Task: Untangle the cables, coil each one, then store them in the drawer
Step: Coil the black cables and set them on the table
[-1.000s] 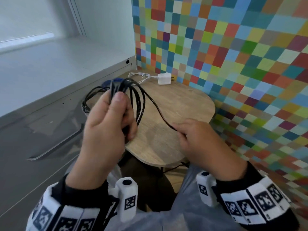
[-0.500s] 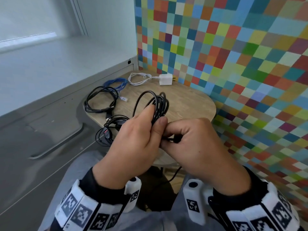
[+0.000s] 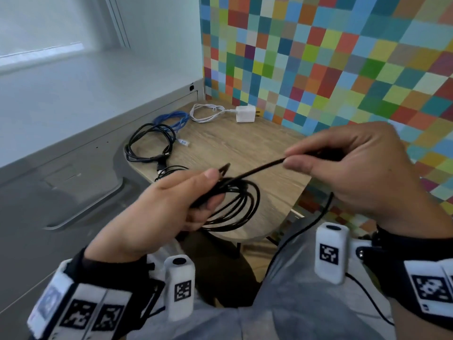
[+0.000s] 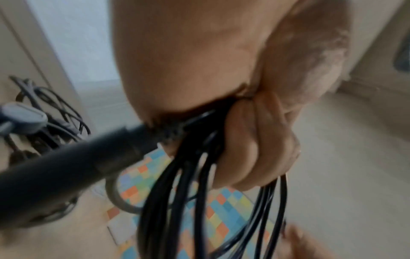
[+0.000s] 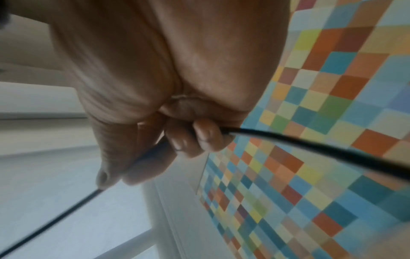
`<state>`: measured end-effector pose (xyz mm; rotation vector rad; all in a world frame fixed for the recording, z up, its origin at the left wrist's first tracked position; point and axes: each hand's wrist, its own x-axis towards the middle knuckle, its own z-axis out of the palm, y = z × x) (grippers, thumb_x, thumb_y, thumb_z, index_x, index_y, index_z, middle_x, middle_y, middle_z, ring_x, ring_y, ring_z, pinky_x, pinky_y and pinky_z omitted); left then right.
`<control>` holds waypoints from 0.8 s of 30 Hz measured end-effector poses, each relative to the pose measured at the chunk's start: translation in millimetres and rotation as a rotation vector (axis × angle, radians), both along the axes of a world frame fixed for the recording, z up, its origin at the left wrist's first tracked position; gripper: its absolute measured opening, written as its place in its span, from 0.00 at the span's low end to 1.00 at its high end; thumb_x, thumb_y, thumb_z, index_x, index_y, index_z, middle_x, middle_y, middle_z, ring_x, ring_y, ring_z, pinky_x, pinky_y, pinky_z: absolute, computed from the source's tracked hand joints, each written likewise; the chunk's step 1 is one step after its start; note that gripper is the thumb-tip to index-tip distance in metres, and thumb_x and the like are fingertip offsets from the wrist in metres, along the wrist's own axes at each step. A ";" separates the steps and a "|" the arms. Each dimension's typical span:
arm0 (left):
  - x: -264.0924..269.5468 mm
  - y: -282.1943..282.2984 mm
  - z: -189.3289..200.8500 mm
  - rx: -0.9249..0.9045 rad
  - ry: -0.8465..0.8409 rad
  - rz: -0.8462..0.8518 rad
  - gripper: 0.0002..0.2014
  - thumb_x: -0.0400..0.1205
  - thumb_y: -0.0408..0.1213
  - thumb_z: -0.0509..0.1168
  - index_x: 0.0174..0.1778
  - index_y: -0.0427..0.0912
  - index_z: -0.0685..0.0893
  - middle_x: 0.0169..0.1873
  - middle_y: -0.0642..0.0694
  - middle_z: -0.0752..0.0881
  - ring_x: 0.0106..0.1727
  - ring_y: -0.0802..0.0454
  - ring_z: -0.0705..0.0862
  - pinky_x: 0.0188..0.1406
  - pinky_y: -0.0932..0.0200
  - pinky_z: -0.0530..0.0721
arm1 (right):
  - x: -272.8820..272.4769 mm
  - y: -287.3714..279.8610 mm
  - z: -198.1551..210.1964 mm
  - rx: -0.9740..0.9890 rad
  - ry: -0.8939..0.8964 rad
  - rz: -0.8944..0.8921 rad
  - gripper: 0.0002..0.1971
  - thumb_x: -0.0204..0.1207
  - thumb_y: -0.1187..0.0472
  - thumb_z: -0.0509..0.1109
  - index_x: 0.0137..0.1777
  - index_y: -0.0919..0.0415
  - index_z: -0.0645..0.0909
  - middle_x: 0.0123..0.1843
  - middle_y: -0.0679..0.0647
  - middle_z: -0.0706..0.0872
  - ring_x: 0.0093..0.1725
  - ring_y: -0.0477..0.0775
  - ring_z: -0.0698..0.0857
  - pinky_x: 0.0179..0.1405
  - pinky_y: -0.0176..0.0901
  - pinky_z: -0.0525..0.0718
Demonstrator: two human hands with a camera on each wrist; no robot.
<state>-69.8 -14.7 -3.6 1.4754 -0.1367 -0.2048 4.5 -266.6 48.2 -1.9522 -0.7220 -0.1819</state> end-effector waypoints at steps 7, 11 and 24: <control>-6.0 14.9 14.8 -0.780 -0.103 -0.226 0.13 0.91 0.45 0.58 0.46 0.40 0.74 0.28 0.50 0.65 0.23 0.51 0.65 0.26 0.56 0.64 | 28.7 -12.0 -30.7 0.136 0.083 -0.214 0.03 0.78 0.50 0.76 0.47 0.43 0.92 0.32 0.45 0.90 0.27 0.43 0.82 0.33 0.34 0.80; -4.1 -1.0 19.3 -0.613 -0.222 0.162 0.15 0.90 0.49 0.50 0.43 0.47 0.74 0.25 0.55 0.62 0.17 0.58 0.68 0.37 0.56 0.84 | 31.2 -5.7 -55.6 -0.080 0.188 -0.268 0.05 0.82 0.55 0.76 0.47 0.44 0.93 0.32 0.39 0.89 0.32 0.35 0.84 0.34 0.25 0.78; 4.0 -53.7 -11.4 0.722 -0.573 0.403 0.21 0.90 0.50 0.51 0.53 0.34 0.80 0.47 0.45 0.82 0.48 0.47 0.83 0.48 0.43 0.80 | -24.3 54.8 -39.6 -0.683 -0.194 0.070 0.06 0.83 0.58 0.67 0.44 0.52 0.83 0.37 0.49 0.82 0.31 0.50 0.79 0.31 0.45 0.78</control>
